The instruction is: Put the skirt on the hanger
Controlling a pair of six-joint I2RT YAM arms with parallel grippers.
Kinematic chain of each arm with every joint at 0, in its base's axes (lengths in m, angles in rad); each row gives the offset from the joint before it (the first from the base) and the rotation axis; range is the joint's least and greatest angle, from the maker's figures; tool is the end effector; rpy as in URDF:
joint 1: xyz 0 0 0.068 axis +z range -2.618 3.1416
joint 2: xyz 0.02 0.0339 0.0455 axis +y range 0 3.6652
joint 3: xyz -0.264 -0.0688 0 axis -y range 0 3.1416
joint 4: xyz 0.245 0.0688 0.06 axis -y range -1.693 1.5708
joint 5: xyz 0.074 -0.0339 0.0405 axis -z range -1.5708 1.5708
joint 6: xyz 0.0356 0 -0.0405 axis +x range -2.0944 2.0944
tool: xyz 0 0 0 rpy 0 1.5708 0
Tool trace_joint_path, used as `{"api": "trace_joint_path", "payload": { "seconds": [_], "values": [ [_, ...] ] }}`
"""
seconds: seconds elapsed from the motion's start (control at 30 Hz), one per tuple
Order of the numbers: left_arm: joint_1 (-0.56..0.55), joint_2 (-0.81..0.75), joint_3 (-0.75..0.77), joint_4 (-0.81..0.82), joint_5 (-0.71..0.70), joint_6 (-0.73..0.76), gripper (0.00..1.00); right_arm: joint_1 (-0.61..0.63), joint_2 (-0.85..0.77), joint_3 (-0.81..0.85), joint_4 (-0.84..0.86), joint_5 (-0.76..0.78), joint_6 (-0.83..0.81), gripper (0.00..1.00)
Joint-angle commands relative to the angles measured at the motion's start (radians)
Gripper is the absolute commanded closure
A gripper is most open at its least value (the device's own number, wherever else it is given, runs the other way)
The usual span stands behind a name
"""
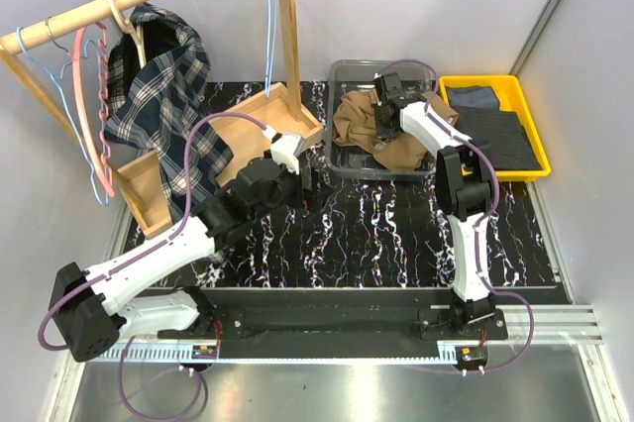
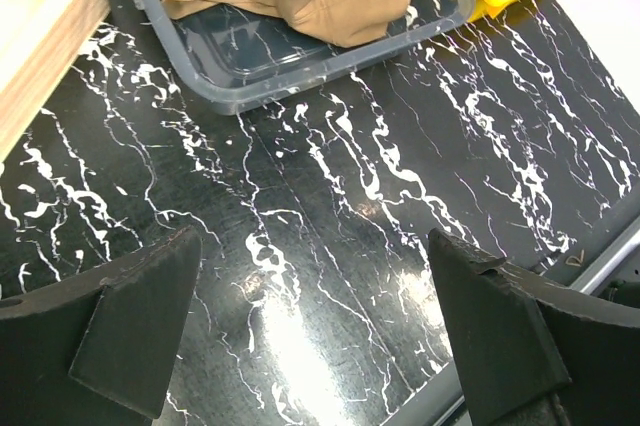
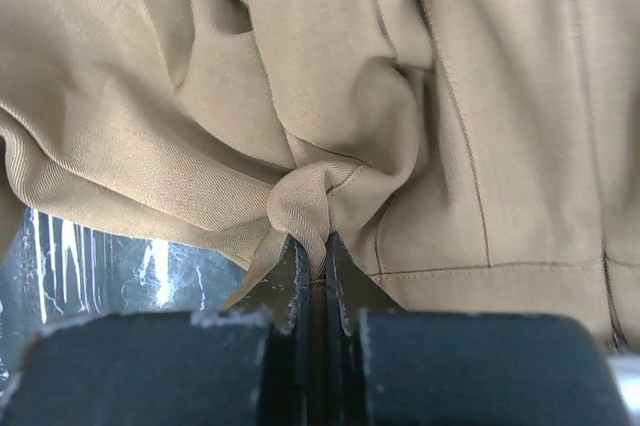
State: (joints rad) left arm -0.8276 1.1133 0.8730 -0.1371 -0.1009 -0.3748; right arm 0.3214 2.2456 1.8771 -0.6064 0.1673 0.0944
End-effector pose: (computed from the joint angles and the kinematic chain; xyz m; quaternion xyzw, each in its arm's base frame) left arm 0.1768 -0.1871 0.3100 0.1578 0.8114 -0.2830 0.4864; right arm 0.4728 0.1512 0.1971 -0.0835 0.9492 -0.0178 0.3027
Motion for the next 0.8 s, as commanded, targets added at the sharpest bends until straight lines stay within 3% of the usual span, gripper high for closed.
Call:
{"api": "trace_joint_path", "payload": {
  "seconds": [0.0,0.27,0.77],
  "values": [
    [-0.002,-0.05,-0.012,0.016,-0.057,-0.009,0.01,-0.002,-0.092,0.057,-0.05,0.119,0.018,1.0],
    [-0.002,-0.086,-0.022,-0.006,-0.094,-0.01,0.01,-0.002,-0.378,0.065,-0.047,0.071,0.011,1.0],
    [0.001,-0.164,0.003,-0.048,-0.189,0.04,0.01,0.004,-0.767,0.077,-0.047,-0.227,0.034,1.0]
  ]
}}
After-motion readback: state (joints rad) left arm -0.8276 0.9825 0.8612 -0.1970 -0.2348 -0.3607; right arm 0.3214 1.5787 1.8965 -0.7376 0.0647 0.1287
